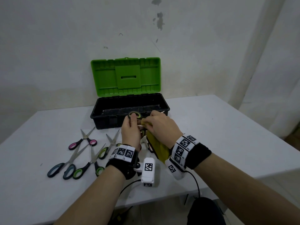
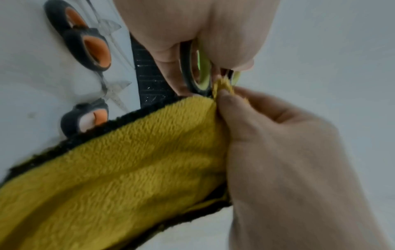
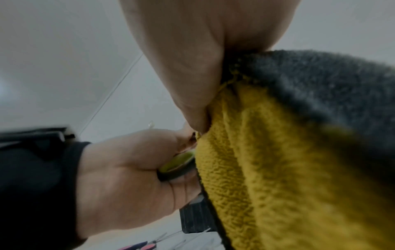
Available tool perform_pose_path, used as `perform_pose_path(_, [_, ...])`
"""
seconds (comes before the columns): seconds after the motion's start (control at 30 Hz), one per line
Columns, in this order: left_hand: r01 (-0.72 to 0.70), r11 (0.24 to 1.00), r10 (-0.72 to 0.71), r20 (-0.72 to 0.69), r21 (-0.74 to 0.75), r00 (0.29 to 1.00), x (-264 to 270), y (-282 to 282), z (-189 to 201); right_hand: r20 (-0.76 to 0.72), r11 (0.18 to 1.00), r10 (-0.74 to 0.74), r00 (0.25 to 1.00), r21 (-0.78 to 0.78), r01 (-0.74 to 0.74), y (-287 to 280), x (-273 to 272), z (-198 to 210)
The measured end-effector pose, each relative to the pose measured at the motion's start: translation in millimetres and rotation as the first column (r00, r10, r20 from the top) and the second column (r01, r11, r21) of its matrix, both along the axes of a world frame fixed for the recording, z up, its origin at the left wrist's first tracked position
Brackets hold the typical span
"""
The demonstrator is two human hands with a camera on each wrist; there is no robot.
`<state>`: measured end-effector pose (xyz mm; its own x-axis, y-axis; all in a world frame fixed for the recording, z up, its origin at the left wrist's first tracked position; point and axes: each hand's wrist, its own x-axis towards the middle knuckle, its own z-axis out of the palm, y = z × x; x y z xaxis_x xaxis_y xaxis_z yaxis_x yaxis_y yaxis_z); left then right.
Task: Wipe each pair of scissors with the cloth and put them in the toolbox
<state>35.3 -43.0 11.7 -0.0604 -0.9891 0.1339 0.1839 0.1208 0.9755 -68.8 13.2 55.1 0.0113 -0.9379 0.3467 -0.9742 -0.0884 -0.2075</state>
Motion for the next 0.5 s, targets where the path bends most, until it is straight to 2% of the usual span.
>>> perform_pose_path(0.1, [0.013,0.999,-0.012,-0.035,0.033,0.999,4.9,-4.9,0.3,0.027,0.998,-0.055,0.998,0.023,0.054,1.0,-17.0,-1.6])
perform_pose_path(0.2, [0.022,0.999,-0.022,-0.012,0.034,1.000,3.9,-5.4,0.4,0.080,0.999,-0.004,0.997,-0.050,0.008,2.8,-16.0,0.0])
perform_pose_path(0.37, [0.032,0.999,-0.032,-0.002,0.011,0.999,-0.1,-3.9,-1.8,0.026,0.999,0.030,0.999,-0.010,-0.030,0.7,-9.4,-4.5])
perform_pose_path(0.5, [0.035,0.997,-0.032,-0.043,0.074,0.999,3.8,-3.8,-1.3,0.030,1.000,0.018,0.999,-0.005,-0.018,4.3,-22.2,-1.2])
